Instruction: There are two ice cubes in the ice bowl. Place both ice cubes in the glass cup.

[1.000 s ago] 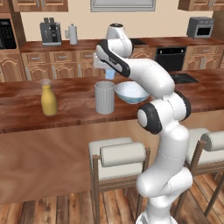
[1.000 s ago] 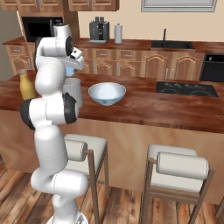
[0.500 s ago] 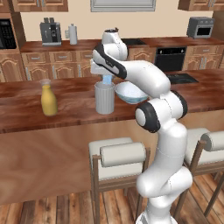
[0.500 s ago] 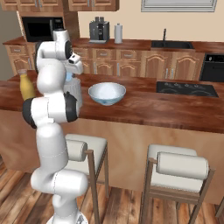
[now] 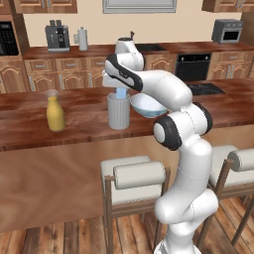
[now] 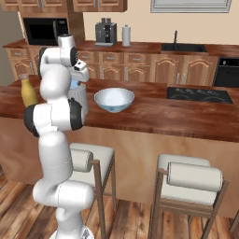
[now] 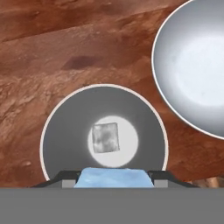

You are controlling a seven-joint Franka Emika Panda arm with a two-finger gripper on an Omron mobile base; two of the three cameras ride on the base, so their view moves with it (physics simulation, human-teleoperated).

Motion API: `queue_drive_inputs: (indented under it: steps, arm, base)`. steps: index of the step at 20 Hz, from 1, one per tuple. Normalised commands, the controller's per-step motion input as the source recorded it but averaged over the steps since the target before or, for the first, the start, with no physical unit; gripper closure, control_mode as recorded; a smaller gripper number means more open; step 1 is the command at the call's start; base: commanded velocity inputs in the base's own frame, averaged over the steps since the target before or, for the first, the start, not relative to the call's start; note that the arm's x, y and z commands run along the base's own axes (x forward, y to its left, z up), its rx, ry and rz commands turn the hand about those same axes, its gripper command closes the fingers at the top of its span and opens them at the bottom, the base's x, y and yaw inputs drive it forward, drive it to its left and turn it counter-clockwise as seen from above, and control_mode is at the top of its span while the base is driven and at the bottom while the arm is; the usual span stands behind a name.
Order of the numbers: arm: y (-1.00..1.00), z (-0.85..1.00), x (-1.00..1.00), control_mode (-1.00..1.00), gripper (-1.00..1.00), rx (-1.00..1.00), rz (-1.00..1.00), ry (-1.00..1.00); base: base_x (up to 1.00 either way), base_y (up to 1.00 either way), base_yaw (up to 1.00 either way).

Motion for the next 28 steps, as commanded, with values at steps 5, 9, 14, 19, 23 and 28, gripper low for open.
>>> queue_drive_inputs:
  steps: [5, 9, 14, 19, 23, 28]
  arm:
    - [0.00, -0.04, 0.18, -1.00, 1.00, 0.00, 0.00, 0.00]
    - [0.00, -0.09, 0.21, -1.00, 1.00, 0.00, 0.00, 0.00]
    - [0.02, -0.12, 0.14, -1.00, 1.00, 0.00, 0.00, 0.00]
    - [0.06, -0.07, 0.14, -1.00, 1.00, 0.00, 0.00, 0.00]
    - [0.10, -0.19, 0.09, -1.00, 1.00, 0.00, 0.00, 0.00]
    - [0.03, -0.07, 0.14, -1.00, 1.00, 0.00, 0.00, 0.00]
  base:
    - [0.00, 0.00, 0.00]
    - [0.00, 0.00, 0.00]
    - [0.00, 0.00, 0.00]
    - [0.00, 0.00, 0.00]
    - [0.00, 0.00, 0.00]
    - [0.00, 0.00, 0.00]
